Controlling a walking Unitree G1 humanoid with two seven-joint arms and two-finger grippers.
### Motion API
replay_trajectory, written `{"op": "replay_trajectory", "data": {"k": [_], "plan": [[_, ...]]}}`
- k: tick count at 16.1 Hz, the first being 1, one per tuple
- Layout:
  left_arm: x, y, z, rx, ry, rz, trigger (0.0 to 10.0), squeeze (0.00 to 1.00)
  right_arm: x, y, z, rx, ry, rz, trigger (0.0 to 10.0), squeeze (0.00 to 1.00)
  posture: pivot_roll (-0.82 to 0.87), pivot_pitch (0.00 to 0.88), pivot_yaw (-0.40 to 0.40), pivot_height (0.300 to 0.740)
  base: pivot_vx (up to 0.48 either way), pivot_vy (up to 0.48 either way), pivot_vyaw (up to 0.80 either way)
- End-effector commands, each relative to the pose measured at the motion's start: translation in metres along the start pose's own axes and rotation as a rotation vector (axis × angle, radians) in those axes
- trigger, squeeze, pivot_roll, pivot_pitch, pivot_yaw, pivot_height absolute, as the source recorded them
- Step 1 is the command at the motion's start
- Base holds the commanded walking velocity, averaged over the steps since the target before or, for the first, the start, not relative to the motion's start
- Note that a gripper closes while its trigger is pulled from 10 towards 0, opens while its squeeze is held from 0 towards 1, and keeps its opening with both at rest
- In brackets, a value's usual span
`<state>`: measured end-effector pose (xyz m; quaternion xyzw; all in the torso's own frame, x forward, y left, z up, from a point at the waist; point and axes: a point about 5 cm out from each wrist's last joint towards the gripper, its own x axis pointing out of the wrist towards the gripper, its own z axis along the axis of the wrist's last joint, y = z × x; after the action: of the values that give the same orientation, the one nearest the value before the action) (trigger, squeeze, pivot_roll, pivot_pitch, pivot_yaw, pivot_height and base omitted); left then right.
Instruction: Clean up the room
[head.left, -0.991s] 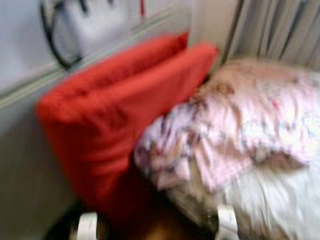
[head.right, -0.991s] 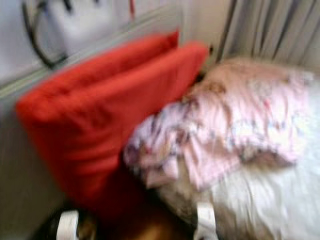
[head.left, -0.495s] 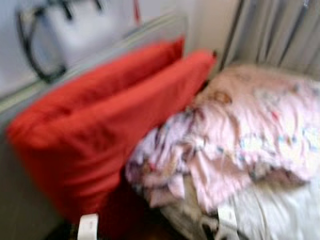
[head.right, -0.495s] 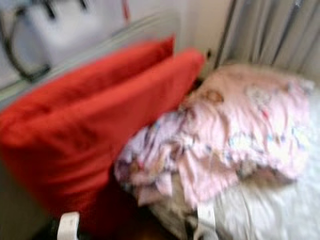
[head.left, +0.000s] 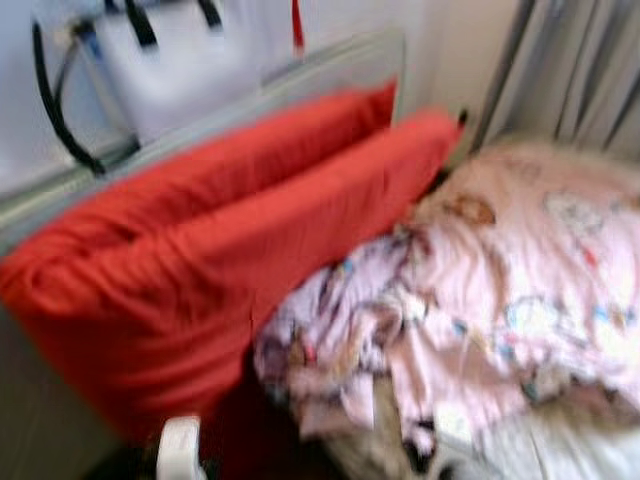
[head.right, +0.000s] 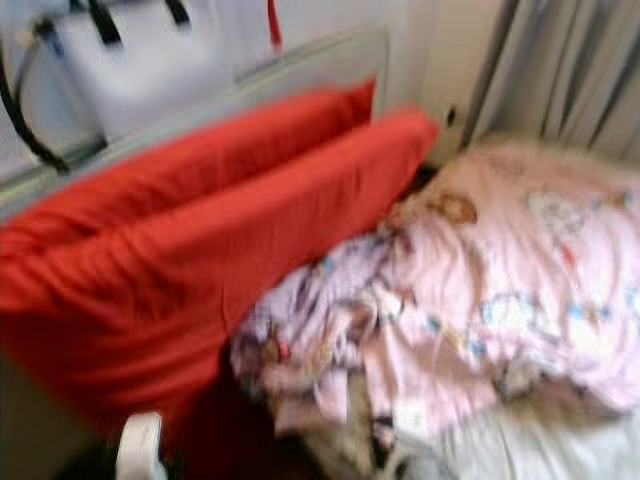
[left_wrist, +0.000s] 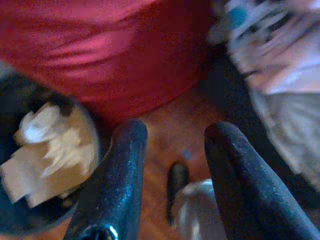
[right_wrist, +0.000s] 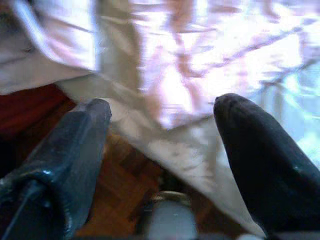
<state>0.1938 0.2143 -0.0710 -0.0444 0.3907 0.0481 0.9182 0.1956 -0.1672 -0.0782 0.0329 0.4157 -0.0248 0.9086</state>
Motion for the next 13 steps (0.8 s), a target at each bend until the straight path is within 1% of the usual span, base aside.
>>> {"op": "replay_trajectory", "data": {"k": [1, 4, 7, 8, 9, 11, 12, 13], "plan": [[-0.003, 0.005, -0.008, -0.011, 0.009, 0.01, 10.0, 0.0, 0.001, 0.003, 0.008, 0.0, -0.043, 0.008, 10.0, 0.0, 0.06, 0.006, 0.031, 0.74, 0.0, 0.0, 0.0], [-0.004, 0.004, -0.004, -0.037, -0.054, -0.003, 10.0, 0.0, 0.003, 0.002, 0.033, -0.007, -0.168, 0.003, 10.0, 0.0, 0.05, 0.008, 0.024, 0.74, 0.0, 0.0, 0.0], [-0.005, 0.002, -0.001, -0.056, -0.103, -0.018, 10.0, 0.0, 0.001, -0.005, 0.049, 0.037, -0.283, -0.037, 10.0, 0.0, 0.05, 0.011, 0.012, 0.74, 0.0, 0.0, 0.0], [-0.005, 0.0, 0.001, -0.061, -0.128, -0.04, 10.0, 0.0, -0.001, -0.005, 0.055, 0.036, -0.341, -0.033, 10.0, 0.0, 0.05, 0.014, 0.01, 0.74, 0.0, 0.0, 0.0], [-0.005, 0.0, 0.002, -0.054, -0.143, -0.038, 10.0, 0.0, -0.002, -0.004, 0.06, 0.023, -0.382, -0.028, 10.0, 0.0, 0.05, 0.014, 0.008, 0.74, 0.0, 0.0, 0.0], [-0.006, 0.0, 0.005, -0.041, -0.179, -0.036, 10.0, 0.0, -0.005, -0.002, 0.068, 0.033, -0.457, -0.019, 10.0, 0.0, 0.04, 0.013, -0.002, 0.74, 0.0, 0.0, 0.0], [-0.006, -0.017, 0.087, 0.003, -0.551, -0.088, 10.0, 0.0, -0.007, 0.0, 0.072, 0.03, -0.488, -0.007, 10.0, 0.0, 0.04, 0.015, -0.004, 0.74, 0.0, 0.0, 0.0], [-0.018, -0.028, 0.125, 0.021, -0.736, -0.118, 10.0, 0.0, -0.008, 0.002, 0.073, 0.028, -0.499, 0.003, 10.0, 0.0, 0.04, 0.013, -0.007, 0.74, 0.0, 0.0, 0.0]]}}
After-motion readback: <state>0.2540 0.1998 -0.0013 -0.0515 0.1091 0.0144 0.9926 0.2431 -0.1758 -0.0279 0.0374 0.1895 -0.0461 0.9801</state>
